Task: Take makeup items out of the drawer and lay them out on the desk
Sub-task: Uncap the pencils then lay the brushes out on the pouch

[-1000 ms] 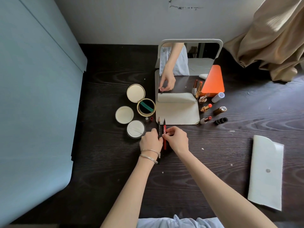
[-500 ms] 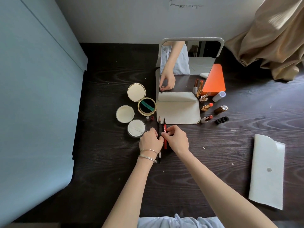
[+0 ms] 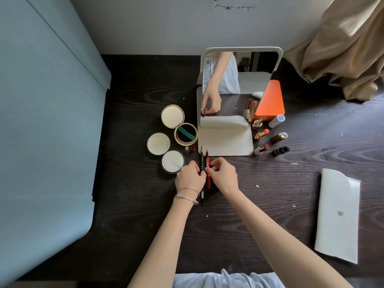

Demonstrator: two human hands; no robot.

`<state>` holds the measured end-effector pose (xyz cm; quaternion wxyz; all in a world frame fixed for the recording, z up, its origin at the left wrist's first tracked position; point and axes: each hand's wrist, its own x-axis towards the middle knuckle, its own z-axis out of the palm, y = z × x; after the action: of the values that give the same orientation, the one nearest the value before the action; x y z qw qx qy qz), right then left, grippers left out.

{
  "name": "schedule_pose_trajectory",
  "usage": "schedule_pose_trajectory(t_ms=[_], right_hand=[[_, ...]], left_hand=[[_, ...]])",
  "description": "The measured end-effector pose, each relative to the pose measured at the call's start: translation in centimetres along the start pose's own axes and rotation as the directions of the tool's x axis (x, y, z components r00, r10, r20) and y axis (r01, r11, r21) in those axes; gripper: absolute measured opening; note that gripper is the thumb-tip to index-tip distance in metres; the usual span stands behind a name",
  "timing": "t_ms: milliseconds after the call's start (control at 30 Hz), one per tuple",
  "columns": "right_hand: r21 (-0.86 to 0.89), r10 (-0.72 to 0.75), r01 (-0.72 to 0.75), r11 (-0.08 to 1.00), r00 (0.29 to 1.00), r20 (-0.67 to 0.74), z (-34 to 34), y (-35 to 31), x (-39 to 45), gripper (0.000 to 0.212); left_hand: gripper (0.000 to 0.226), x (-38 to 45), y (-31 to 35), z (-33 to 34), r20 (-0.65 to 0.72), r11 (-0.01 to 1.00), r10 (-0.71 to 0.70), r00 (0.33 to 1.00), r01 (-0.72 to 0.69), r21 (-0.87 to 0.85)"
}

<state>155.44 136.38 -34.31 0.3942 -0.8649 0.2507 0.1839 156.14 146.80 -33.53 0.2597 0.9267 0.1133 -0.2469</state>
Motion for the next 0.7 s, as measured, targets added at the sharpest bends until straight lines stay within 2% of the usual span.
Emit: schedule_pose_trajectory(t_ms=[433, 567, 700], right_hand=[[0.035, -0.013, 0.013, 0.999, 1.0, 0.011, -0.3, 0.1, -0.1, 0.029], [0.141, 0.016, -0.018, 0.99, 1.0, 0.016, -1.1, 0.4, -0.5, 0.026], [0.292, 0.029, -0.026, 0.956, 1.0, -0.005, -3.3, 1.2, -2.0, 0.022]], left_hand=[[0.02, -0.1, 0.2, -0.4, 0.01, 1.0, 0.004, 1.0, -0.004, 0.012], [0.02, -0.8, 0.3, -1.1, -0.016, 0.997, 0.035, 0.999, -0.033, 0.064], [0.019, -2.3, 1.3, -1.6, -0.109, 0.992, 0.117, 0.987, -0.11, 0.064]])
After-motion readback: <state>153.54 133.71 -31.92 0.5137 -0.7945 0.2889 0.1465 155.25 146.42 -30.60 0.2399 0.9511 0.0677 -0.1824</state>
